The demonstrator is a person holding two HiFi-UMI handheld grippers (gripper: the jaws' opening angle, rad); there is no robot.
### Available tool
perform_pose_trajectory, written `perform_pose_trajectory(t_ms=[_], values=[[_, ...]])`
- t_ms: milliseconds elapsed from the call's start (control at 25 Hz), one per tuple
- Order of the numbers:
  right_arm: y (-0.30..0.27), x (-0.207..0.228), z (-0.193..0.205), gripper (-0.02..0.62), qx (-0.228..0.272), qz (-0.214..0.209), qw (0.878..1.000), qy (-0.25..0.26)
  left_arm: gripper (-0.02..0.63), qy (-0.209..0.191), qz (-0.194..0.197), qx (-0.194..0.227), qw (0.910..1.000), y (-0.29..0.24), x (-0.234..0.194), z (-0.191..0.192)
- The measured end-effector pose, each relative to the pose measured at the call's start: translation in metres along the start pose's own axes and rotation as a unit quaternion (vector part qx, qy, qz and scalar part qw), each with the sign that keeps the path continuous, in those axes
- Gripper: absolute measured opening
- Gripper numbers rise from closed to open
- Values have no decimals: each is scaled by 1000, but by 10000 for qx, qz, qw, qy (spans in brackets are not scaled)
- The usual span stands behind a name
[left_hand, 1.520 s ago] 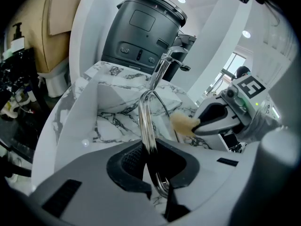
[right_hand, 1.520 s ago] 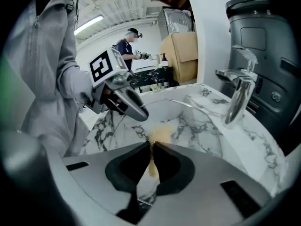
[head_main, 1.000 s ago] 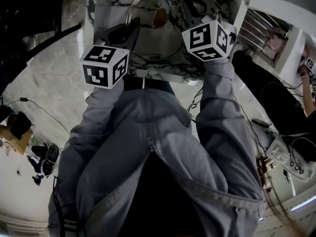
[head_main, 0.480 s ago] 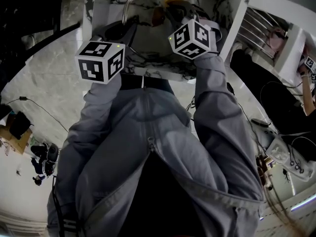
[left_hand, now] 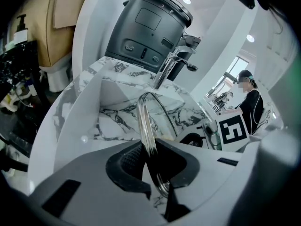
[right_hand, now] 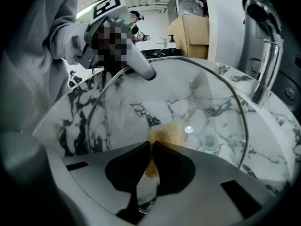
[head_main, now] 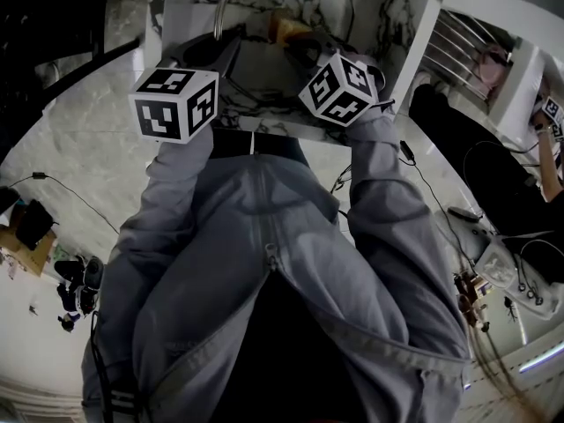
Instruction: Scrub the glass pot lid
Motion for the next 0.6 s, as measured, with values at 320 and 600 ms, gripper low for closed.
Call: perform_pose_trajectory(t_ms=[320, 600], values=[[-3, -41, 3, 44, -331, -1368, 9900, -106, 58, -40, 5, -17, 10000, 1, -3, 1], [-5, -58, 7, 44, -499, -2519, 9648, -575, 58, -94, 32, -13, 9999, 1, -3, 1]])
Point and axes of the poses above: the fingertips, and each gripper's own axes: y backward along the fingers, x to its right, z out of its underside, the point moved 8 cm from there along y, backward along the fingers, and after that the axes turned 15 degrees about x, right-handed, at the moved point
